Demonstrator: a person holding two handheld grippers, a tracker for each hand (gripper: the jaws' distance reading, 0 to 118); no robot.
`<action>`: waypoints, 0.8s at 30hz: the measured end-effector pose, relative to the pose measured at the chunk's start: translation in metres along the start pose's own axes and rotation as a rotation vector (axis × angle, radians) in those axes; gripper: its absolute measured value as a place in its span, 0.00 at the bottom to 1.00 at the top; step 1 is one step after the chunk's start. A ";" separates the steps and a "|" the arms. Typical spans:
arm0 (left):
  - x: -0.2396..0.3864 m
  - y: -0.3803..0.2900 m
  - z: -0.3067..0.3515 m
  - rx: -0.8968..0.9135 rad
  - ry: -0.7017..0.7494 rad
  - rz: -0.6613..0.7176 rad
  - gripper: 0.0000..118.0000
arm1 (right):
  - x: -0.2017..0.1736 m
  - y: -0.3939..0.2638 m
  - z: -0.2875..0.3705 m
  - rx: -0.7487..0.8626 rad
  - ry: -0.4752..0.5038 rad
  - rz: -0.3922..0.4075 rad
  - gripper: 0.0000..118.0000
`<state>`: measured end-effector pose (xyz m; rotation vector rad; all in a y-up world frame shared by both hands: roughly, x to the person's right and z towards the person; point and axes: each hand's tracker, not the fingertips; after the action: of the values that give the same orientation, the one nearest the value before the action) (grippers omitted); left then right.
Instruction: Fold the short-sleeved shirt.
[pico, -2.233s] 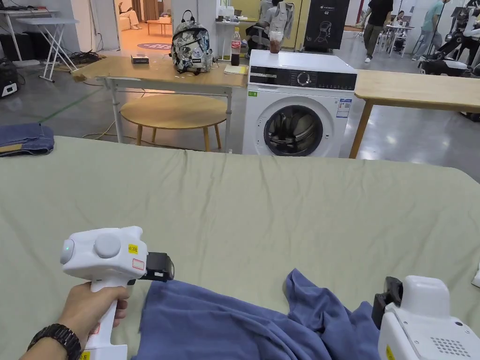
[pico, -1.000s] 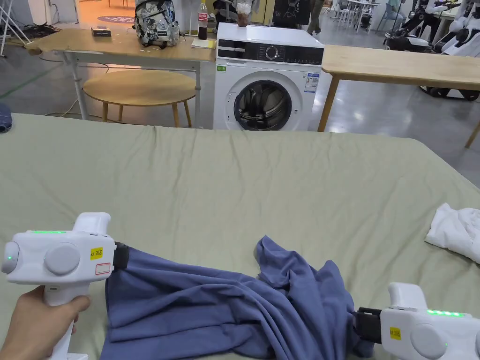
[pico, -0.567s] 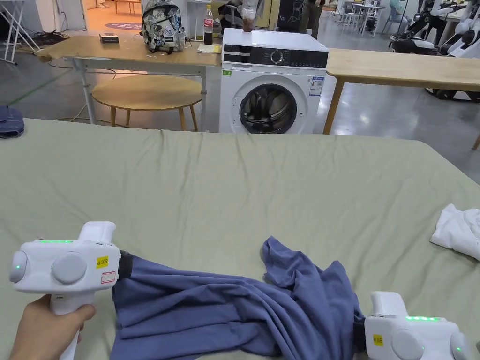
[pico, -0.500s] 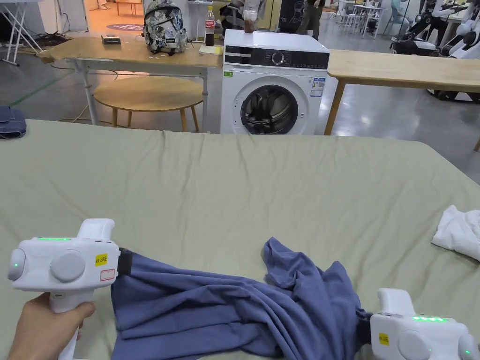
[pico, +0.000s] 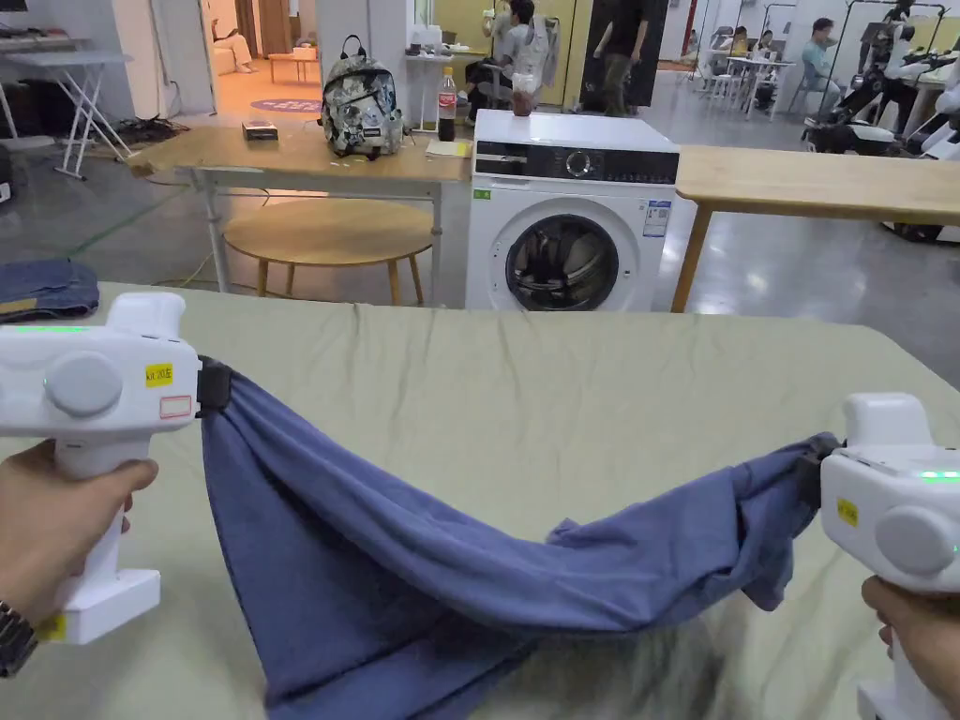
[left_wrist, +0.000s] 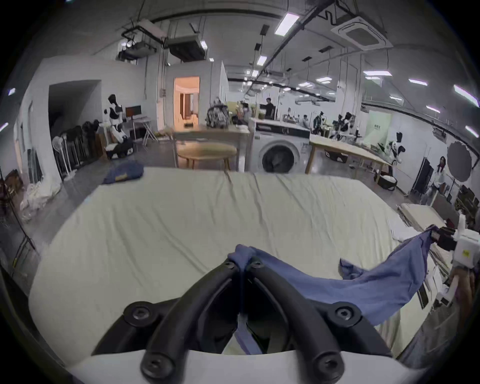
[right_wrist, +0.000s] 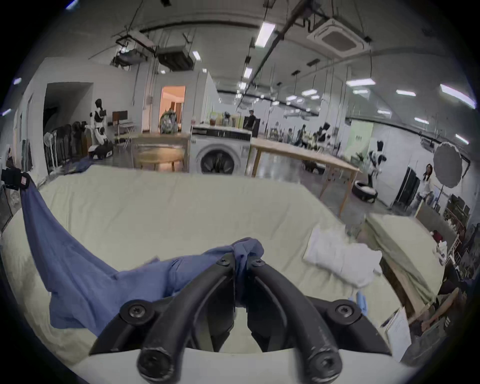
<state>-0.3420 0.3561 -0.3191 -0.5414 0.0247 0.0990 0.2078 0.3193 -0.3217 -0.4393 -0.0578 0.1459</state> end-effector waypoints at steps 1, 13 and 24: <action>-0.005 0.012 0.006 0.026 0.018 0.000 0.00 | 0.000 0.013 0.000 0.026 -0.012 0.006 0.04; -0.081 0.108 0.053 0.157 0.143 0.106 0.00 | 0.024 0.140 -0.009 0.166 -0.049 -0.087 0.04; -0.105 0.159 0.054 0.217 0.197 0.119 0.00 | -0.008 0.206 -0.020 0.266 -0.030 -0.039 0.04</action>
<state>-0.4627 0.5101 -0.3494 -0.3312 0.2576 0.1566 0.1749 0.4943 -0.4283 -0.1705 -0.0755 0.1198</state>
